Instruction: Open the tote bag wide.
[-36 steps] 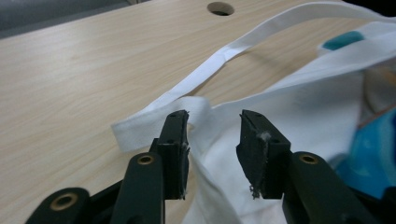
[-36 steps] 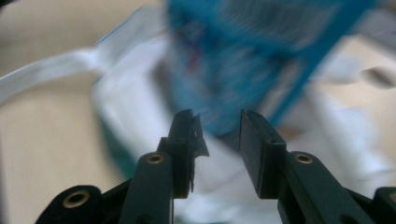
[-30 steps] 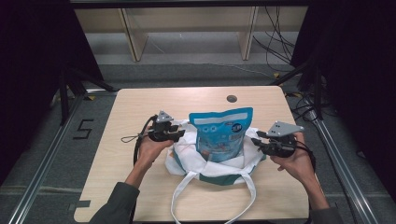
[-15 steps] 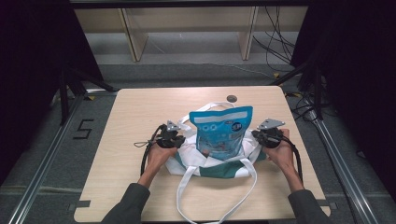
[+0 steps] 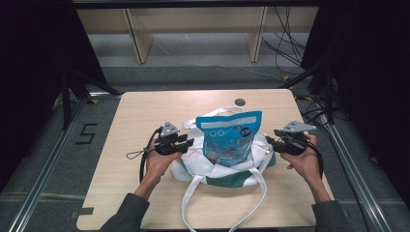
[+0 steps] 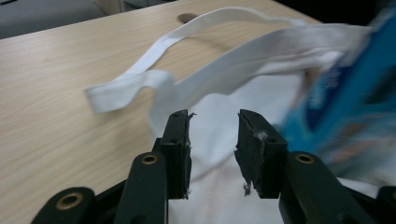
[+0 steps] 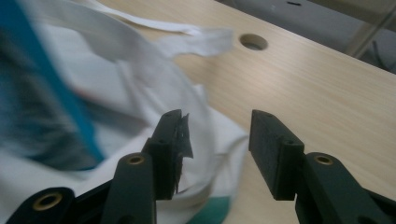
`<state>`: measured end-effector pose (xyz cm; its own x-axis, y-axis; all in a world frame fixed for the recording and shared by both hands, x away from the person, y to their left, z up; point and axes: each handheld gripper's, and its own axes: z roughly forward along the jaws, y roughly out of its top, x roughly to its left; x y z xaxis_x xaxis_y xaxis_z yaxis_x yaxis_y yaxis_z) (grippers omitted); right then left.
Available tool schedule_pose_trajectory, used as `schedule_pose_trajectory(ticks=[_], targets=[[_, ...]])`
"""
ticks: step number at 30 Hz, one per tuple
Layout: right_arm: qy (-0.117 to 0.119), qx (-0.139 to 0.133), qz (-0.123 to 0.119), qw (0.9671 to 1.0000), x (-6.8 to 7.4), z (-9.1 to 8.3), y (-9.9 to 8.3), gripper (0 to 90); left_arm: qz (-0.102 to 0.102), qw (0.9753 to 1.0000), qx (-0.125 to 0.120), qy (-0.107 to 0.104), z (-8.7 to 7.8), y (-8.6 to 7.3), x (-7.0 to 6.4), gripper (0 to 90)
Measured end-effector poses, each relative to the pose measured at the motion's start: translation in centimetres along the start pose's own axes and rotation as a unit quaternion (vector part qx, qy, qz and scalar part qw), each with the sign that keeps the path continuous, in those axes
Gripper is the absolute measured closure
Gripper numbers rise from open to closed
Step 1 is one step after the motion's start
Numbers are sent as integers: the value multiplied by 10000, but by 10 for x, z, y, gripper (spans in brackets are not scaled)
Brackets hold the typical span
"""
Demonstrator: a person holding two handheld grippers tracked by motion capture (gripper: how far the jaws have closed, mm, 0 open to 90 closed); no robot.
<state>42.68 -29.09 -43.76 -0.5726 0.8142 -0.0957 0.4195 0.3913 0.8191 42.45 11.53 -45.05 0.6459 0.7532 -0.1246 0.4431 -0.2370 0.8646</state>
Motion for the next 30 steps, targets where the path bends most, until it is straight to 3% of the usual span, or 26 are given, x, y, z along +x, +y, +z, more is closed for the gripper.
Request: schedule_pose_trajectory(ticks=[2,5,7,8,9,10,11,12,14,16,17,18,19,20,21,23,24,25,27,30], targets=[[131,-86,-69,9999,9,-17,-1,553,250,9996,39,-98,-8,-2,-12,641],[443,57,115,9989,24,-38,-4,569,366,9989,142,-273,-19,-14,-26,663],[697,5,-113,9975,29,-43,-8,611,453,9974,352,-437,-24,-25,-30,697],[855,101,-75,9963,37,-45,-13,627,585,9964,437,-428,-26,-29,-30,737],[899,124,-161,9957,39,-44,-16,651,554,9966,405,-445,-27,-38,-31,760],[1089,345,-79,9934,46,-44,-21,687,532,9962,464,-503,-30,-43,-29,781],[1150,391,-293,9922,48,-42,-24,709,467,9963,494,-518,-34,-47,-28,789],[1154,465,-343,9916,52,-41,-26,743,326,9973,439,-494,-36,-50,-28,802],[1136,662,-422,9904,59,-41,-29,789,254,9979,378,-461,-45,-54,-25,822],[1072,798,-658,9888,62,-39,-32,824,257,9983,334,-392,-51,-56,-24,852],[1101,869,-724,9875,64,-36,-35,832,383,9981,371,-313,-51,-59,-21,852],[1103,888,-703,9874,69,-30,-40,833,426,9978,454,-238,-49,-62,-18,851],[1139,1057,-777,9848,70,-28,-41,833,412,9967,621,-318,-43,-66,-15,850],[1083,1068,-827,9849,73,-21,-45,833,259,9966,730,-289,-34,-73,-14,847],[1084,1165,-866,9835,75,-16,-47,834,287,9955,867,-255,-27,-77,-14,845],[1064,1178,-831,9838,76,-11,-49,834,582,9920,1107,-145,-14,-84,-13,839],[1052,1172,-851,9839,76,-9,-50,832,335,9939,1037,-179,-10,-87,-14,839],[1042,1166,-878,9838,75,-7,-51,832,212,9946,982,-244,-7,-86,-14,840],[1080,1187,-864,9833,75,-4,-53,828,361,9944,976,-162,-3,-84,-16,837],[1016,1112,-837,9850,73,5,-54,833,498,9932,1051,-82,3,-80,-17,836]])
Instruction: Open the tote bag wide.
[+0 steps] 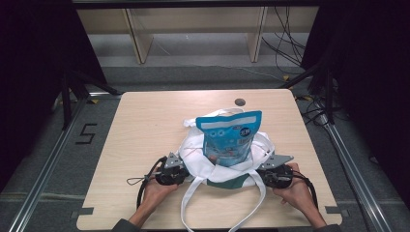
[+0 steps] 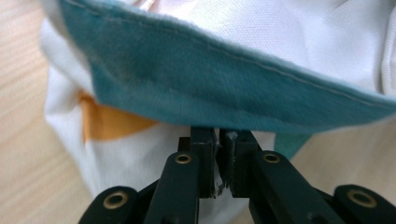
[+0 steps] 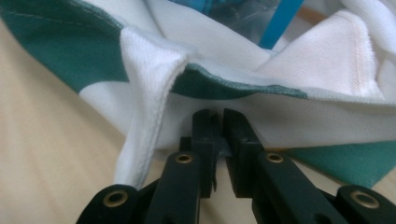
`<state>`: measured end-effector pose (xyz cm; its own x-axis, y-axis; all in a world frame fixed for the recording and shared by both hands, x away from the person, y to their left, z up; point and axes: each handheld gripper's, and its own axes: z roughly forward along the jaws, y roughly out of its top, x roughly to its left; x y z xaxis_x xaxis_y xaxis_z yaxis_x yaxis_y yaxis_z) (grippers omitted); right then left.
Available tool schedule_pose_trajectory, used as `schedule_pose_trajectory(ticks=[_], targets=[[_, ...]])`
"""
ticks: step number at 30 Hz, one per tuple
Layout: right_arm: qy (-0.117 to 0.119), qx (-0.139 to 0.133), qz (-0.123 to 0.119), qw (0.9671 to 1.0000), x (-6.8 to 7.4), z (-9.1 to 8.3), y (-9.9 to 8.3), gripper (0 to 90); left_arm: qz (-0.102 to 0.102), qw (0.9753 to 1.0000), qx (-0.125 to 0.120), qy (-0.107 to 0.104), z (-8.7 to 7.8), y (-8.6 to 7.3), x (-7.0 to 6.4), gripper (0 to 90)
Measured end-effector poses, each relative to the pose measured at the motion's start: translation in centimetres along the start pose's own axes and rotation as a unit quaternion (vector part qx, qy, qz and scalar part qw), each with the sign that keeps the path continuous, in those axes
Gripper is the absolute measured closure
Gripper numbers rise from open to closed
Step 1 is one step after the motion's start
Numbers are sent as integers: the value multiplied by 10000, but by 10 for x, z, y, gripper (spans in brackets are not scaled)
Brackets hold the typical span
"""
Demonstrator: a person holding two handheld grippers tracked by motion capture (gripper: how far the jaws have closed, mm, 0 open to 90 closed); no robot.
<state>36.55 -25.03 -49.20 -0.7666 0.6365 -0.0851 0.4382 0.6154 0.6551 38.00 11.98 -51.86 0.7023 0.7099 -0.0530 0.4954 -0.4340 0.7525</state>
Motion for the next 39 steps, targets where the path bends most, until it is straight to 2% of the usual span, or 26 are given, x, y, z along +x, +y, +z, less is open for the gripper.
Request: schedule_pose_trajectory(ticks=[1,2,4,5,6,8,10,16,18,23,24,25,28,29,31,32,33,34,35,36,38,39], targets=[[-17,95,-38,9999,-3,0,3,833,12,10000,-52,-7,3,2,0,837],[-135,-1,-32,9999,-4,3,4,833,92,9999,-39,24,4,5,2,837],[-145,33,13,9999,-9,6,7,833,-10,10000,-29,31,8,8,7,837],[-214,-102,17,9997,-10,9,7,833,-102,9999,-37,37,11,11,11,837],[-181,-38,37,9998,-13,10,9,833,-65,9999,-66,70,12,12,14,838],[-178,-26,61,9998,-16,13,13,833,-155,9998,-80,121,17,16,21,839],[-249,-75,65,9996,-18,18,16,833,-326,9992,-99,189,21,19,27,840],[-350,-69,158,9992,-32,29,26,833,-447,9984,-173,285,33,30,41,839],[-426,-146,129,9989,-36,33,29,831,-528,9978,-212,341,36,32,44,839],[-439,-160,313,9984,-43,38,32,819,-603,9973,-302,278,38,32,48,828],[-432,-220,387,9981,-42,38,31,809,-575,9974,-317,313,37,32,48,819],[-401,-169,343,9985,-44,36,31,800,-501,9979,-260,320,35,32,49,804],[-419,-286,469,9976,-46,33,30,775,-466,9979,-282,362,34,32,49,773],[-370,-249,490,9978,-46,32,30,771,-415,9984,-229,307,32,31,50,768],[-411,-378,545,9969,-46,32,29,761,-350,9986,-222,328,30,32,50,757],[-439,-406,408,9974,-49,32,28,755,-331,9987,-201,321,29,32,50,748],[-378,-287,578,9972,-47,31,28,744,-408,9984,-223,329,29,31,50,738],[-377,-272,612,9970,-48,30,28,738,-389,9984,-220,337,27,31,51,730],[-378,-277,625,9969,-48,30,28,734,-466,9979,-298,342,26,30,50,727],[-391,-319,648,9966,-49,29,27,725,-378,9985,-232,325,23,30,51,722],[-441,-400,542,9968,-52,25,27,710,-434,9980,-325,328,19,29,51,717],[-427,-413,612,9964,-51,24,26,701,-379,9983,-295,341,15,29,52,716]])
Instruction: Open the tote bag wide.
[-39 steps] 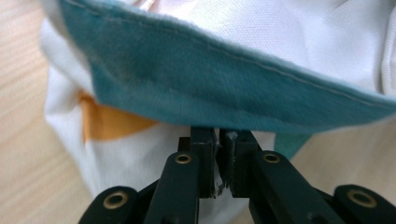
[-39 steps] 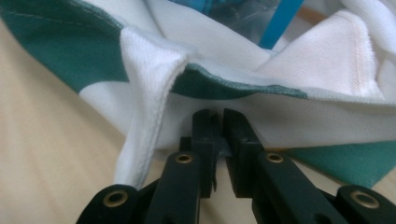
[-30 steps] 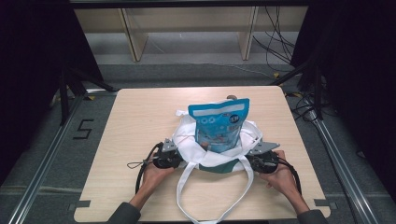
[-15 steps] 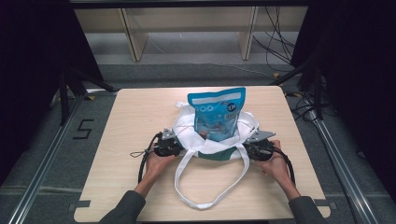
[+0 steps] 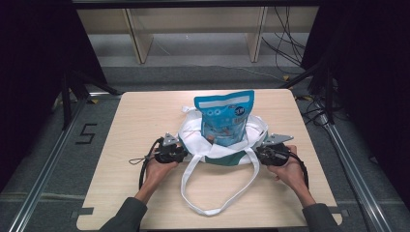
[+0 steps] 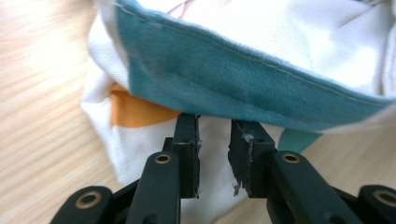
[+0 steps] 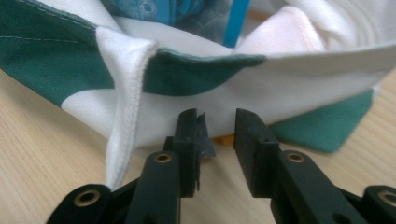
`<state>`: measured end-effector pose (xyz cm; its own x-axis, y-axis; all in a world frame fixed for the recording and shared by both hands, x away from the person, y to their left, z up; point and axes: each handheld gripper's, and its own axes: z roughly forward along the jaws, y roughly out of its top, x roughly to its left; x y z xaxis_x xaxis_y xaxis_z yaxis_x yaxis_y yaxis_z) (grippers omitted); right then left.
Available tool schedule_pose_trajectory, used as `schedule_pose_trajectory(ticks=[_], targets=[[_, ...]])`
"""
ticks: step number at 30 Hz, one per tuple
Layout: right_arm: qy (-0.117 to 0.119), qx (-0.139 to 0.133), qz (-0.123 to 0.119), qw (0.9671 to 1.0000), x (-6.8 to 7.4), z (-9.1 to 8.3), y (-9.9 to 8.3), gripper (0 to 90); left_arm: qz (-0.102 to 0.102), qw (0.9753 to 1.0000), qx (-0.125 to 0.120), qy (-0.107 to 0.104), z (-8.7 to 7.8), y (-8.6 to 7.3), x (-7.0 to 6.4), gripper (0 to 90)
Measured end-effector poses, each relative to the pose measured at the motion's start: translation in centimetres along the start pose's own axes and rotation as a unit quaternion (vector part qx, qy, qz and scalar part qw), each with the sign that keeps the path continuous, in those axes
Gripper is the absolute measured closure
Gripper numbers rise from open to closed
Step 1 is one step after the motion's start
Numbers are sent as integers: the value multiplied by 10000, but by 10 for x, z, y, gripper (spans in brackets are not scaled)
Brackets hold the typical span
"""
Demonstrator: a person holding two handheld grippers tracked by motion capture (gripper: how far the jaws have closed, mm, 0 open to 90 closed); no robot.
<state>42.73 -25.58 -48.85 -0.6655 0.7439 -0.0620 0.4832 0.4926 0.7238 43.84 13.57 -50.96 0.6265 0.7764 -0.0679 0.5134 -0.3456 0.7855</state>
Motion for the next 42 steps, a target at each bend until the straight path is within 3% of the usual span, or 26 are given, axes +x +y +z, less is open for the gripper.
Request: schedule_pose_trajectory(ticks=[2,3,5,9,10,12,13,16,17,19,20,21,22,23,25,27,28,29,32,33,35,36,38,39,40,42], targets=[[-11,-59,78,10000,-3,-6,-1,691,-136,9998,-114,-8,-6,-1,-1,715],[13,-53,333,9994,0,-10,-2,689,-98,9999,-114,-21,-8,-1,-1,715],[-41,-172,171,9997,-6,-13,-2,682,-16,9999,-105,-47,-12,-2,-1,710],[-54,-199,390,9990,-6,-18,-4,655,-48,9998,-197,-91,-21,-2,-3,690],[-79,-218,370,9990,-6,-19,-4,645,-172,9993,-301,-145,-23,-2,-5,686],[-49,-175,426,9989,-7,-22,-3,620,-103,9992,-318,-200,-26,-1,-6,670],[-125,-292,278,9991,-9,-22,-3,608,-122,9990,-368,-218,-26,-1,-8,663],[-82,-217,541,9983,-6,-25,-3,562,-9,9990,-255,-358,-28,-1,-10,636],[-88,-233,450,9987,-9,-26,-3,543,38,9990,-218,-382,-29,-1,-11,622],[-109,-255,616,9977,-7,-27,-4,524,82,9991,-260,-330,-29,-2,-13,609],[-118,-299,567,9979,-7,-28,-4,517,56,9991,-293,-292,-29,-3,-15,599],[-150,-328,465,9983,-9,-28,-4,508,182,9992,-204,-280,-31,-3,-14,589],[-110,-283,690,9972,-5,-30,-3,498,153,9993,-213,-278,-31,-4,-13,576],[-95,-325,512,9981,-8,-31,-3,490,12,9992,-301,-271,-31,-4,-14,560],[-38,-249,711,9972,-4,-33,-3,477,100,9994,-229,-250,-35,-5,-11,535],[-77,-310,728,9968,-3,-33,-3,467,-133,9988,-376,-291,-36,-6,-12,486],[-88,-357,508,9980,-6,-33,-2,464,-265,9981,-402,-392,-38,-7,-12,468],[-53,-262,728,9970,-1,-34,-2,456,-297,9977,-467,-398,-38,-8,-13,468],[-56,-353,474,9982,-3,-35,-1,442,-217,9979,-476,-369,-44,-9,-14,451],[-54,-306,684,9972,1,-37,-1,438,-212,9981,-441,-373,-45,-10,-14,446],[-67,-355,495,9981,-1,-37,-1,434,-231,9981,-443,-360,-49,-12,-16,439],[-45,-319,679,9972,2,-39,-1,432,-199,9981,-441,-393,-50,-13,-16,434],[-79,-393,464,9981,0,-39,-1,430,-242,9978,-463,-404,-53,-15,-19,427],[-29,-315,612,9976,3,-41,-1,429,-250,9980,-422,-411,-55,-15,-19,425],[-32,-364,431,9984,1,-41,-1,427,-181,9982,-402,-399,-57,-16,-20,422],[-10,-364,597,9976,5,-43,-1,427,-200,9982,-431,-368,-60,-18,-21,413]])
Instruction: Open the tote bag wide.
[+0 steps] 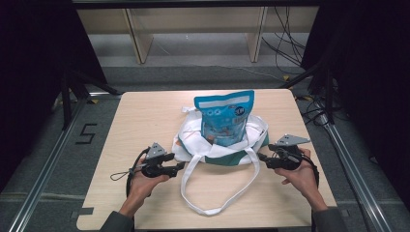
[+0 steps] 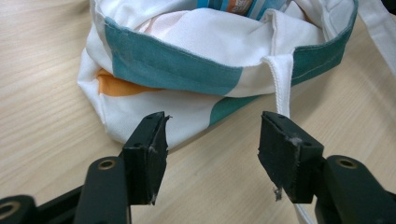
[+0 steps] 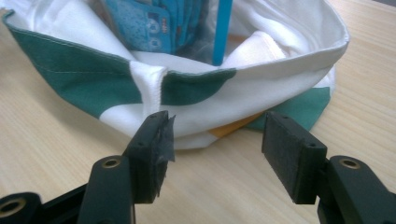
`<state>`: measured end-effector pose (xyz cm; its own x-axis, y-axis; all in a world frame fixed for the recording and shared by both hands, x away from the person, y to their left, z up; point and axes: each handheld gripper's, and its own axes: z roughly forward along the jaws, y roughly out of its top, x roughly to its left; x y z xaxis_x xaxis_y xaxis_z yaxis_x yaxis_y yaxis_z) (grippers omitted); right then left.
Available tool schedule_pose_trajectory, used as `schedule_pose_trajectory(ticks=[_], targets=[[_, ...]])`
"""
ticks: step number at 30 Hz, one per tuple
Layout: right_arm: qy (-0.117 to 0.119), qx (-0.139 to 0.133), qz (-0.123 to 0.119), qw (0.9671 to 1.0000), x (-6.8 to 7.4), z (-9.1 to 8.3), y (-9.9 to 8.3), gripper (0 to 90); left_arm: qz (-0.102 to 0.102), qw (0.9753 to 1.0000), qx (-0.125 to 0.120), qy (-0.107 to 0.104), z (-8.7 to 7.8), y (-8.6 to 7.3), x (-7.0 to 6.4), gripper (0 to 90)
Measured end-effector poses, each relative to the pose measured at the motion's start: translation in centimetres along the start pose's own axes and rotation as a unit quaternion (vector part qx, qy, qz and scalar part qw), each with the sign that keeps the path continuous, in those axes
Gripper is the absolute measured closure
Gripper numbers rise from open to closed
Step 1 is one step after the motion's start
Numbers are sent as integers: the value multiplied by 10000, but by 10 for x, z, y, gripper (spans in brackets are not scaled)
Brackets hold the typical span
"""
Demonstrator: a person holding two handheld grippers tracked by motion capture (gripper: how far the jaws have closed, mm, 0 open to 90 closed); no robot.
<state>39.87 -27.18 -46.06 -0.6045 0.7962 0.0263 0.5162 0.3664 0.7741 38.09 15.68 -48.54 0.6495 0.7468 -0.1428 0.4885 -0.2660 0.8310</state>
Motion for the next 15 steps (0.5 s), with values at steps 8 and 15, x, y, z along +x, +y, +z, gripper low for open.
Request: schedule_pose_trajectory(ticks=[8,15], targets=[[-9,12,-47,10000,3,-3,-1,419,-70,10000,18,32,-11,-9,-1,391],[32,14,-273,9996,1,-5,-4,397,-74,10000,34,30,-15,-15,-3,355]])
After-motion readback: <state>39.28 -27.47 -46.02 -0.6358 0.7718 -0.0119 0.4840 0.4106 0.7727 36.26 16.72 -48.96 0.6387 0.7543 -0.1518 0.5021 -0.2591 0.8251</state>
